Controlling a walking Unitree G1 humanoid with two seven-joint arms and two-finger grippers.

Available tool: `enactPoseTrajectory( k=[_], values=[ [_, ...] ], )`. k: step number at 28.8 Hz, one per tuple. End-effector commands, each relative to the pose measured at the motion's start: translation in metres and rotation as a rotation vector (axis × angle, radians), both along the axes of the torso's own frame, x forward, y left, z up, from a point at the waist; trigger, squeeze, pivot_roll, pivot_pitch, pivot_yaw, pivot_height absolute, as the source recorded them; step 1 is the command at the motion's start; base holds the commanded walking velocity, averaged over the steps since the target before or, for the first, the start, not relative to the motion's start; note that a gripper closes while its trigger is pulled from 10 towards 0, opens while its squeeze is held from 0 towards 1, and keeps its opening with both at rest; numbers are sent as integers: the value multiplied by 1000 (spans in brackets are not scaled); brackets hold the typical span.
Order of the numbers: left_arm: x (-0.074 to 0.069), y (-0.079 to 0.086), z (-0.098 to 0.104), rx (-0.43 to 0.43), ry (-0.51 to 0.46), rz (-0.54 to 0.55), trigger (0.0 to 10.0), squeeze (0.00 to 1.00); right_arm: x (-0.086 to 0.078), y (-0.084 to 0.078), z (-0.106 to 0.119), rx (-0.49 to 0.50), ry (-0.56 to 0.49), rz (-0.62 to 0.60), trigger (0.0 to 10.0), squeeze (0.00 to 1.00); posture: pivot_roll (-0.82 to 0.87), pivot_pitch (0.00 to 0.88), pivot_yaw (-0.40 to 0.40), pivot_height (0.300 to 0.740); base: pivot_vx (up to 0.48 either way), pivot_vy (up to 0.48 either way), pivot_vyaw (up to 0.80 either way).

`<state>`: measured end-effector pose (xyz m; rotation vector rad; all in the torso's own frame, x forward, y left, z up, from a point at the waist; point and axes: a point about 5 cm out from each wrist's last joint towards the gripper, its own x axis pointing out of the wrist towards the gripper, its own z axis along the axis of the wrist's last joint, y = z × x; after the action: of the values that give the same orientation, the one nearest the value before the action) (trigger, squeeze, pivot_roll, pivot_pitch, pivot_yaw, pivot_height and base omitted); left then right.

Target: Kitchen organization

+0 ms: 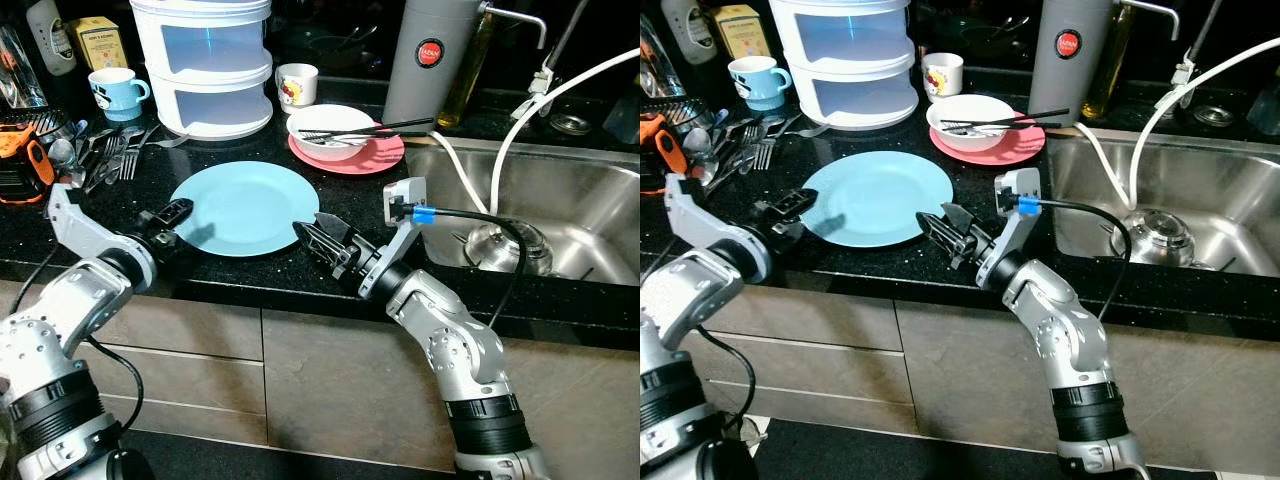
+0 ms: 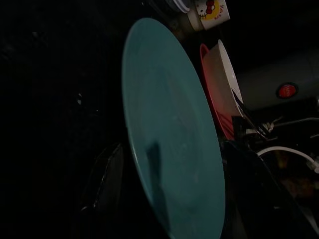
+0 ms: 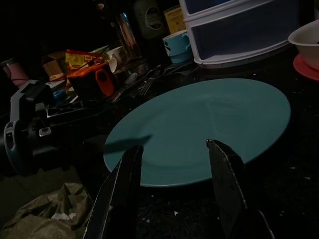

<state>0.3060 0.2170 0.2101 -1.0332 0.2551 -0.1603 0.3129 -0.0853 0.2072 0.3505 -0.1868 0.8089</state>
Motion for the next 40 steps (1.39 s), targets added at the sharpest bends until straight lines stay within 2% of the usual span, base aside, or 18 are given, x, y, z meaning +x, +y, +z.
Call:
enactPoseTrajectory(
  k=[1, 5, 9, 10, 23, 24, 25, 26, 27, 40],
  values=[
    [1, -5, -6, -2, 39, -24, 10000, 0, -2, -1, 1, -9, -11, -4, 10000, 0, 75, 0, 0, 740, 0, 0, 0],
    [1, -5, -8, -2, 50, -26, 10000, 0, -3, -2, 1, 1, -14, 12, 10000, 0, 71, 0, 5, 740, 0, 0, 0],
    [1, -3, -7, -4, 53, -19, 10000, 0, -11, -7, 1, -29, -58, 91, 10000, 0, 70, 0, 5, 740, 0, 0, 0],
    [1, -3, -8, -5, 57, -19, 10000, 0, -18, -7, -3, -83, -69, 161, 10000, 0, 70, 0, 4, 740, 0, 0, 0],
    [2, -7, -18, -38, 94, -43, 10000, 0, -28, -6, -10, -103, -47, 223, 10000, 0, 56, 0, 8, 740, 0, 0, 0],
    [2, -7, -18, -46, 93, -51, 9255, 0, -29, -6, -10, -104, -48, 224, 10000, 0, 55, 0, 12, 740, 0, 0, 0],
    [3, -8, -18, -54, 89, -58, 6549, 0, -29, -6, -10, -105, -49, 224, 10000, 0, 55, 0, 12, 740, 0, 0, 0],
    [3, -8, -18, -54, 89, -58, 6549, 0, -29, -6, -10, -105, -49, 224, 10000, 0, 55, 0, 12, 740, 0, 0, 0],
    [4, -11, -18, -66, 83, -74, 0, 0, -29, -5, -10, -105, -48, 224, 10000, 0, 55, 0, 12, 740, 0, 0, 0],
    [6, -11, -27, -75, 119, -76, 0, 0, -30, -6, -10, -106, -48, 221, 10000, 0, 50, 0, 16, 740, 0, 0, 0]
  ],
)
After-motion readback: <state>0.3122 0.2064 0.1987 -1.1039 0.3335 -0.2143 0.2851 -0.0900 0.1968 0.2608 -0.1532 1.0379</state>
